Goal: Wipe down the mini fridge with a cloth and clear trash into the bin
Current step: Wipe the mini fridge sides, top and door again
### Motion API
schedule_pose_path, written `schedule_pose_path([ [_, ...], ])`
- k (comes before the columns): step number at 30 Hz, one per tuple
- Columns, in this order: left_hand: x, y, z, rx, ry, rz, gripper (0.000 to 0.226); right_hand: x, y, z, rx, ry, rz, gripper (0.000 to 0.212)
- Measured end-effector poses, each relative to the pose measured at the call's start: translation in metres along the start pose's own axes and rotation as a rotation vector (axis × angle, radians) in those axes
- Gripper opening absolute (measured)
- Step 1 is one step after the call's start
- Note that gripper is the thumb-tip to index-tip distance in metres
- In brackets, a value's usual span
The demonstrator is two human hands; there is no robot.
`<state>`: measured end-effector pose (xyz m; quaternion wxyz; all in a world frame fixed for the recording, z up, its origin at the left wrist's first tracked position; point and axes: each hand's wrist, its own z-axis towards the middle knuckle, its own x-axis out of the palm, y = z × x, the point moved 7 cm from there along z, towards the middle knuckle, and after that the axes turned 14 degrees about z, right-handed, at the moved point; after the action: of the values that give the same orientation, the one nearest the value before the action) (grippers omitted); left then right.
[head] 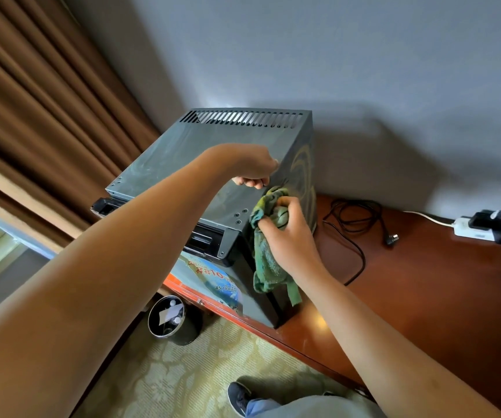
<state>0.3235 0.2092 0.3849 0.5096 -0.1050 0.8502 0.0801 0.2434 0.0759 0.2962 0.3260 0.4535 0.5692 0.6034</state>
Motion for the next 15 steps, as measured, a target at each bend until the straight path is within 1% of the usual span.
schedule_pose_path([
  [2,-0.002,0.001,0.0,0.02,-0.021,0.003,0.054,-0.012,-0.013,0.005,0.097,-0.044,0.001,0.021],
  [4,-0.003,0.002,0.001,0.033,-0.04,0.019,0.052,-0.015,-0.03,0.001,0.251,-0.007,-0.032,0.019],
  [5,-0.003,0.002,0.002,0.035,-0.042,0.024,0.052,-0.012,-0.034,-0.003,0.277,0.029,-0.058,0.019],
  [6,-0.003,0.002,0.003,0.037,-0.042,0.031,0.051,-0.007,-0.032,-0.007,0.269,0.059,-0.071,0.021],
  [8,-0.002,0.001,0.004,0.045,-0.044,0.044,0.051,0.003,-0.021,-0.01,0.183,0.074,-0.057,0.026],
  [11,-0.001,-0.001,0.005,0.057,-0.043,0.041,0.052,0.007,-0.002,-0.004,0.019,0.041,-0.028,0.024],
  [12,-0.001,-0.001,0.004,0.057,-0.045,0.04,0.052,0.004,0.0,-0.001,-0.008,0.021,-0.025,0.023],
  [13,-0.001,-0.001,0.004,0.055,-0.049,0.04,0.053,-0.002,-0.003,0.003,0.004,-0.008,-0.018,0.021],
  [15,-0.002,-0.001,0.004,0.053,-0.062,0.053,0.052,-0.014,-0.019,0.009,0.136,-0.058,0.016,0.018],
])
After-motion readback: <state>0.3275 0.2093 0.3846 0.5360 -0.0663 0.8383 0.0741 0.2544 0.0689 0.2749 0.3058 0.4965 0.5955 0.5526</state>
